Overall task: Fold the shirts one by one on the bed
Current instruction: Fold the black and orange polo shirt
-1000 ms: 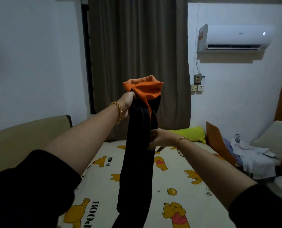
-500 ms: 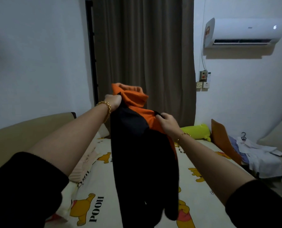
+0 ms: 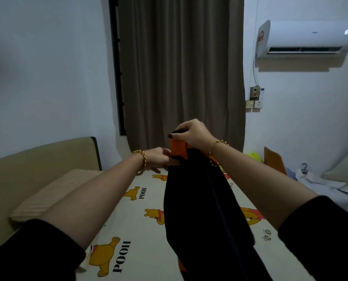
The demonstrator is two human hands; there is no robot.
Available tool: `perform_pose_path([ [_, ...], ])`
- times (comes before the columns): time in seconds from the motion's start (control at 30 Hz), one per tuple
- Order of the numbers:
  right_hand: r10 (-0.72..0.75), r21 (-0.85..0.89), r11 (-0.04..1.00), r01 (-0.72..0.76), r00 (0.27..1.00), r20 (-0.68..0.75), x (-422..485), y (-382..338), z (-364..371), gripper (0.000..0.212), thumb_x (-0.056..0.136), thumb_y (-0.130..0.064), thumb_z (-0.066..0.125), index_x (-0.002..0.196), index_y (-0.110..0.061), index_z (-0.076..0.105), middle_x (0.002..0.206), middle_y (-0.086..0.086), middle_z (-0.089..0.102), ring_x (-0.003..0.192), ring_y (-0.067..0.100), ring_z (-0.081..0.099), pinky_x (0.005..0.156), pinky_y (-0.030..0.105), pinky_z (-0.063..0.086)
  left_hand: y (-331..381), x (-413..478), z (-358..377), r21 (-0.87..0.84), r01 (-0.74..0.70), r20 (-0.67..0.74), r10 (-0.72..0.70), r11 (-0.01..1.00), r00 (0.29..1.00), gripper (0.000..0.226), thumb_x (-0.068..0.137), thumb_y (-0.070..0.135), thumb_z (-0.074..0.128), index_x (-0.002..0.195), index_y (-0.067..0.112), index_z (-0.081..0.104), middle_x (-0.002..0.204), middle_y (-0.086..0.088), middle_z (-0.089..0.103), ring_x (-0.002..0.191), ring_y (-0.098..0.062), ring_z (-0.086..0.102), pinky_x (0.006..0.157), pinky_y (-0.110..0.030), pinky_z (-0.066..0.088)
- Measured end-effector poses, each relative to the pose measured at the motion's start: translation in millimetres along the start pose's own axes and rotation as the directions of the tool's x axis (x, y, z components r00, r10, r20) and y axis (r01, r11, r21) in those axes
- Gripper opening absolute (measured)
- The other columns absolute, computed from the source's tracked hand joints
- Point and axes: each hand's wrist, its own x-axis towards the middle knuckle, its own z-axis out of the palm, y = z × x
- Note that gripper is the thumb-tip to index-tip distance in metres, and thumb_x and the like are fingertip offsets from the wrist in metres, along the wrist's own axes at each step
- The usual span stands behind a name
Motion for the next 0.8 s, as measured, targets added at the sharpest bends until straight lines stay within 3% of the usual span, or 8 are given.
perform_pose_path([
  [0.17,0.004,-0.006,1.0,-0.004,0.999,0.048,2,0,-21,0.022,0.084,-0.04,0.068,0.096,-0.021,0.068,0.093,-0.005,0.064,0.087,0.007,0.059,0.062,0.015,0.047,-5,7,6,-0.106,-0.178,-0.09,0.169,0.978,0.982,0.029,0.093,0.017,0.055,0.121,0.018,0.049,0.096,0.002,0.057,0.079,-0.009,0.056,0.068,-0.019,0.047],
  [0.3,0.039,-0.032,0.999,-0.037,0.998,0.044,3,2,-43,0.026,0.083,-0.042,0.069,0.096,-0.021,0.07,0.091,-0.003,0.067,0.086,0.009,0.063,0.075,0.023,0.055,-6,11,1,-0.16,-0.271,-0.213,0.235,0.949,0.948,0.015,0.092,0.022,0.056,0.104,0.014,0.058,0.087,-0.002,0.061,0.072,-0.013,0.057,0.067,-0.025,0.043],
  [0.4,0.085,-0.119,0.991,-0.062,0.977,0.195,2,2,-61,0.034,0.08,-0.044,0.07,0.104,-0.021,0.064,0.095,-0.004,0.065,0.087,0.011,0.062,0.075,0.022,0.052,-3,8,-10,-0.232,-0.36,-0.326,0.277,0.904,0.904,0.008,0.09,0.021,0.058,0.09,0.014,0.061,0.075,0.0,0.058,0.066,-0.014,0.054,0.064,-0.025,0.041],
  [0.47,0.13,-0.2,0.977,-0.071,0.945,0.301,1,3,-67,0.042,0.076,-0.041,0.074,0.111,-0.023,0.058,0.103,-0.002,0.063,0.095,0.015,0.061,0.082,0.028,0.052,5,6,-17,-0.273,-0.384,-0.371,0.272,0.882,0.888,0.009,0.089,0.017,0.057,0.083,0.015,0.062,0.069,0.0,0.056,0.059,-0.014,0.053,0.059,-0.024,0.039],
  [0.53,0.166,-0.347,0.937,-0.047,0.932,0.321,2,6,-67,0.048,0.075,-0.031,0.077,0.117,-0.023,0.054,0.11,-0.002,0.058,0.101,0.018,0.056,0.086,0.033,0.051,13,5,-21,-0.237,-0.384,-0.423,0.261,0.893,0.868,0.012,0.09,0.017,0.054,0.081,0.016,0.062,0.068,-0.001,0.055,0.057,-0.015,0.051,0.056,-0.024,0.038],
  [0.63,0.165,-0.418,0.907,-0.04,0.949,0.267,1,12,-64,0.03,0.083,-0.014,0.066,0.109,-0.024,0.053,0.106,0.0,0.055,0.1,0.02,0.055,0.084,0.032,0.05,21,6,-25,-0.183,-0.37,-0.47,0.249,0.911,0.847,0.014,0.092,0.02,0.051,0.08,0.016,0.058,0.071,-0.002,0.055,0.064,-0.016,0.051,0.059,-0.026,0.038],
  [0.73,0.18,-0.365,0.928,-0.07,0.944,0.277,-3,20,-62,0.018,0.089,-0.009,0.056,0.1,-0.023,0.053,0.092,-0.004,0.055,0.092,0.015,0.056,0.074,0.022,0.048,25,7,-31,-0.135,-0.376,-0.529,0.254,0.917,0.809,0.015,0.091,0.019,0.054,0.077,0.02,0.049,0.072,0.0,0.052,0.064,-0.013,0.048,0.059,-0.025,0.038],
  [0.8,0.188,-0.444,0.893,-0.07,0.955,0.228,-5,30,-59,0.015,0.09,-0.007,0.053,0.094,-0.022,0.055,0.09,-0.002,0.056,0.089,0.016,0.056,0.073,0.021,0.049,25,6,-35,-0.098,-0.369,-0.532,0.265,0.924,0.804,0.015,0.087,0.016,0.06,0.082,0.021,0.047,0.074,0.001,0.051,0.062,-0.012,0.048,0.058,-0.023,0.039],
])
